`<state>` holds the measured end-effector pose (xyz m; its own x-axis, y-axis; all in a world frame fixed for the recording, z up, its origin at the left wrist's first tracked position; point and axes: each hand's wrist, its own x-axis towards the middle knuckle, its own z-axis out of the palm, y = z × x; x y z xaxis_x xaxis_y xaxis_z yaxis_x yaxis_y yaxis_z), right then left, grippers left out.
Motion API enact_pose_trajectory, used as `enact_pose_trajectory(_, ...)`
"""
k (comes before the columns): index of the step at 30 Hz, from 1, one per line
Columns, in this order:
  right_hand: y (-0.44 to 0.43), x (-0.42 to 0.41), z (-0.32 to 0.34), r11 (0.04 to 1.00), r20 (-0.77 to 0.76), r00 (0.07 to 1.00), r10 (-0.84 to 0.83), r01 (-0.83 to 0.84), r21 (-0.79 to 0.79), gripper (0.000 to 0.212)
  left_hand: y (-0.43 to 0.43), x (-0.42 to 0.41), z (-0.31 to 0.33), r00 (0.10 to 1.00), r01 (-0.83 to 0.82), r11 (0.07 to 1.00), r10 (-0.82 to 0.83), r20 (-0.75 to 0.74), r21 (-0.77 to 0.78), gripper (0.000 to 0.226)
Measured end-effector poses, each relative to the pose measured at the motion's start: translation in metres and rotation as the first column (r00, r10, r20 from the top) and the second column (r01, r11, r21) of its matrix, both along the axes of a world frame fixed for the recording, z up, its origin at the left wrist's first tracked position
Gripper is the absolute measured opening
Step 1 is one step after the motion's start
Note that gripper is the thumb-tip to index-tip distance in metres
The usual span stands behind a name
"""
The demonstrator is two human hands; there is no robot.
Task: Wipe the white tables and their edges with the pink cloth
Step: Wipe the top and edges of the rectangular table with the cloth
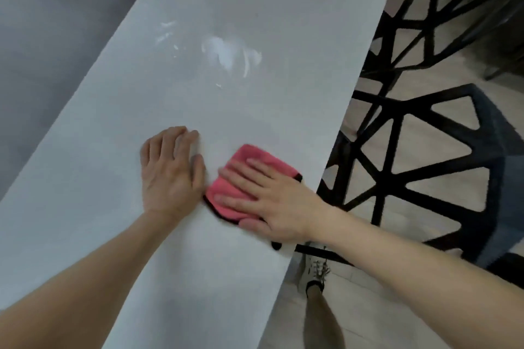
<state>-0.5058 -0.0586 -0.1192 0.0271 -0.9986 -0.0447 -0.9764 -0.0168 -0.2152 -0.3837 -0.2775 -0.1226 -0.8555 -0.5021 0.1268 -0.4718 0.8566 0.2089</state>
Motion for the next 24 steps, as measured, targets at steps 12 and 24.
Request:
enact_pose_trajectory(12, -0.028, -0.056, -0.006, 0.989, 0.012, 0.989, 0.144, -0.144, -0.021, 0.059, 0.001, 0.001, -0.001, 0.999, -0.005, 0.998, 0.008, 0.054, -0.055, 0.049)
enact_pose_trajectory(24, -0.075, -0.112, -0.005, 0.995, -0.031, 0.995, 0.091, -0.093, -0.047, 0.061, -0.001, 0.001, -0.004, 0.999, 0.012, 0.999, -0.010, 0.038, -0.051, 0.051)
